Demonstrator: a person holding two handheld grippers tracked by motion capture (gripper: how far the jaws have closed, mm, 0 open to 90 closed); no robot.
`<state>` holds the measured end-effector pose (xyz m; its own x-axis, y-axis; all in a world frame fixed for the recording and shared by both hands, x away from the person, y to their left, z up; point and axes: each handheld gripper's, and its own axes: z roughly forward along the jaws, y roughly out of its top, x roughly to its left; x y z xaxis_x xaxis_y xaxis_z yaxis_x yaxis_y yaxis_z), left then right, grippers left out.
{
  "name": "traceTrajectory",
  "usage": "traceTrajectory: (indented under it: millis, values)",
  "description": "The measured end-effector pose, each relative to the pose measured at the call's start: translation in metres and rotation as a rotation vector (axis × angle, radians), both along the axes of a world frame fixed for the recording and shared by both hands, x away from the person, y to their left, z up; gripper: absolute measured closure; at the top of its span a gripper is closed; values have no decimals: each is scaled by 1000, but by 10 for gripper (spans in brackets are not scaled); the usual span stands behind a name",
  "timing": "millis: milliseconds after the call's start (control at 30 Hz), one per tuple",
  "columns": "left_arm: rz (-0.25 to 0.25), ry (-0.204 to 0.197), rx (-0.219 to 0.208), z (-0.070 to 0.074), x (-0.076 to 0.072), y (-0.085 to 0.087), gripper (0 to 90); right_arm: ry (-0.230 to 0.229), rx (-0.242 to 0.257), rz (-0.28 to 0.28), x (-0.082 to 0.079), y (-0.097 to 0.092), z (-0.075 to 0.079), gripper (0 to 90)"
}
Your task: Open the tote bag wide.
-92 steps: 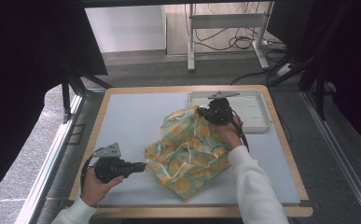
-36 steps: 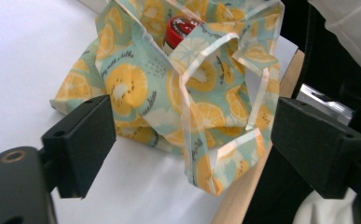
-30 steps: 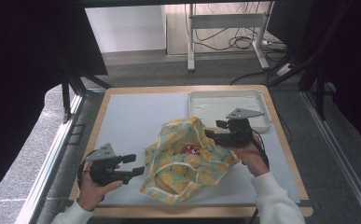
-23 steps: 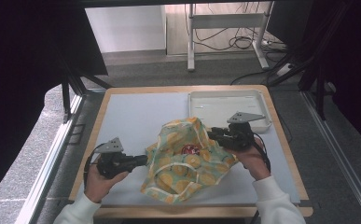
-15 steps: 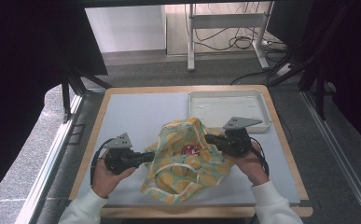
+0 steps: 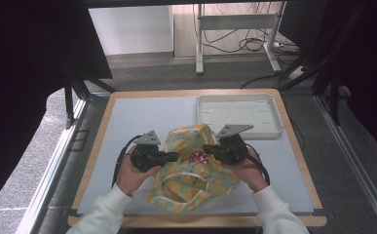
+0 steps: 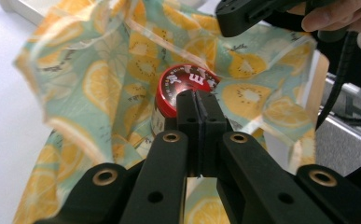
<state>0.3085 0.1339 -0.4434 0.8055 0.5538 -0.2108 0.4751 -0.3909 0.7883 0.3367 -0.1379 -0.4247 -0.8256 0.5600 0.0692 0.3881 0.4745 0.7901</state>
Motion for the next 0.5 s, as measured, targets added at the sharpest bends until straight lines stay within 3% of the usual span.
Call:
traceTrajectory:
  millis: [267, 500]
  values:
    - [-7, 35, 56, -17, 9, -16, 900, 21, -78, -34, 12, 6, -13, 886]
    - [-32, 91, 66, -33, 10, -21, 900, 59, -136, -74, 22, 6, -24, 886]
